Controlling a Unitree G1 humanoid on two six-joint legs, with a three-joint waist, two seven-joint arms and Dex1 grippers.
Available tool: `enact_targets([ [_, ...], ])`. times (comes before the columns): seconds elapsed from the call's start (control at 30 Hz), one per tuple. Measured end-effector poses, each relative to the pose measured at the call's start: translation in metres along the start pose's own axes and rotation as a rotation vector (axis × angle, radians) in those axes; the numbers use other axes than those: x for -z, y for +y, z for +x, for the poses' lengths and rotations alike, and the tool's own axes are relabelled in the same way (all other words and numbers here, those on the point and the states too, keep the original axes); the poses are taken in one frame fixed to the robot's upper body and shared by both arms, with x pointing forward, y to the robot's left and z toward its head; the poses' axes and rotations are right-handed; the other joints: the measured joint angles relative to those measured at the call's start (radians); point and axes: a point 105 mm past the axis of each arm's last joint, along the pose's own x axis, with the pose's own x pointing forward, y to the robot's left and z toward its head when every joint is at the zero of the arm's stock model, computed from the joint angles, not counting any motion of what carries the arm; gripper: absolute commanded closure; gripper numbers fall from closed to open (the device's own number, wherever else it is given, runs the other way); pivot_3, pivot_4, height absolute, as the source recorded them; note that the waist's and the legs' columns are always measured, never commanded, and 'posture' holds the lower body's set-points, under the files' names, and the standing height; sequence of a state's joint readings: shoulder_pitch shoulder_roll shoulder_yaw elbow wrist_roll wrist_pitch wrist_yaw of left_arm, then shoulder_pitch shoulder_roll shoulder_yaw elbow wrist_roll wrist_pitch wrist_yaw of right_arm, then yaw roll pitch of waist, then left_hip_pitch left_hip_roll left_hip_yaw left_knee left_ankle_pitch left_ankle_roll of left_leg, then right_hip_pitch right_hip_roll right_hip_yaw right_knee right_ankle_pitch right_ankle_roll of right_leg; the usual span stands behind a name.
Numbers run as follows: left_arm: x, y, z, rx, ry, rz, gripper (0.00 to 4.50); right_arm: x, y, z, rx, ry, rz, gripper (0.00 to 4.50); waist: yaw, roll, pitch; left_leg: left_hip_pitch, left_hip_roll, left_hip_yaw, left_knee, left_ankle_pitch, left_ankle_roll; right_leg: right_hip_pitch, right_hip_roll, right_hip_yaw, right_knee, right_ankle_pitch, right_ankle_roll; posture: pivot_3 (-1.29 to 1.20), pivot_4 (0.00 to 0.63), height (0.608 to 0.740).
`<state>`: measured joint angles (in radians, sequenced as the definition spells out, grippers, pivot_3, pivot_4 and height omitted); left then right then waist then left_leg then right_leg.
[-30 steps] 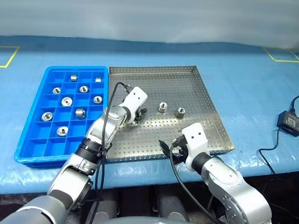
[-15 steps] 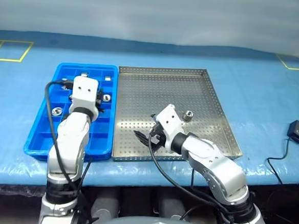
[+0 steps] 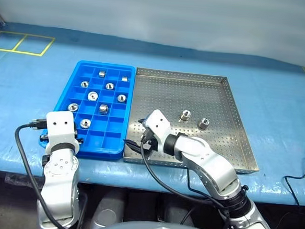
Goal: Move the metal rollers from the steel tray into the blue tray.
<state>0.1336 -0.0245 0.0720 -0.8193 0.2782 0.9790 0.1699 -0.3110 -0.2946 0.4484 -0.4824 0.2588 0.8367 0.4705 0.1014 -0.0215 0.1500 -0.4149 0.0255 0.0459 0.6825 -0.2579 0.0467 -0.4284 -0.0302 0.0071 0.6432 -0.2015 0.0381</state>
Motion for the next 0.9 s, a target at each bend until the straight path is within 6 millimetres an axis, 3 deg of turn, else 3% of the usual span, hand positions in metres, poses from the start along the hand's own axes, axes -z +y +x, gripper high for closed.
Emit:
enact_targets([
  [0.27, 0.009, 0.014, 0.006, -0.095, 0.034, 0.013, 2.76, 0.005, -0.001, -0.002, 0.017, 0.01, 0.017, 0.0, -0.001, 0.0, 0.0, 0.0, 0.0, -0.001, 0.0, 0.0, 0.0, 0.0, 0.0, -0.002, 0.0, -0.001, -0.001, 0.27, 0.15, 0.74],
  [0.43, 0.002, 0.02, 0.014, -0.128, 0.003, 0.015, 2.76, 0.006, -0.003, -0.003, 0.031, 0.013, 0.02, 0.0, -0.003, 0.0, 0.0, -0.001, 0.0, -0.001, 0.0, 0.0, 0.0, 0.0, -0.001, -0.003, 0.0, -0.001, -0.002, 0.25, 0.15, 0.74],
  [0.7, -0.001, 0.021, 0.021, -0.113, -0.011, 0.013, 0.06, 0.009, -0.006, -0.006, 0.063, 0.016, 0.035, 0.0, -0.007, 0.0, 0.0, -0.001, 0.0, -0.002, -0.001, 0.0, 0.0, 0.0, -0.005, -0.006, 0.0, -0.001, -0.003, 0.23, 0.15, 0.74],
  [0.9, -0.012, 0.008, 0.022, -0.022, -0.063, -0.023, 0.02, 0.005, -0.015, -0.012, 0.127, -0.003, 0.054, 0.0, -0.008, 0.0, 0.0, -0.001, 0.0, -0.002, 0.0, 0.0, 0.0, 0.0, -0.007, -0.007, 0.0, -0.001, -0.003, 0.22, 0.15, 0.74],
])
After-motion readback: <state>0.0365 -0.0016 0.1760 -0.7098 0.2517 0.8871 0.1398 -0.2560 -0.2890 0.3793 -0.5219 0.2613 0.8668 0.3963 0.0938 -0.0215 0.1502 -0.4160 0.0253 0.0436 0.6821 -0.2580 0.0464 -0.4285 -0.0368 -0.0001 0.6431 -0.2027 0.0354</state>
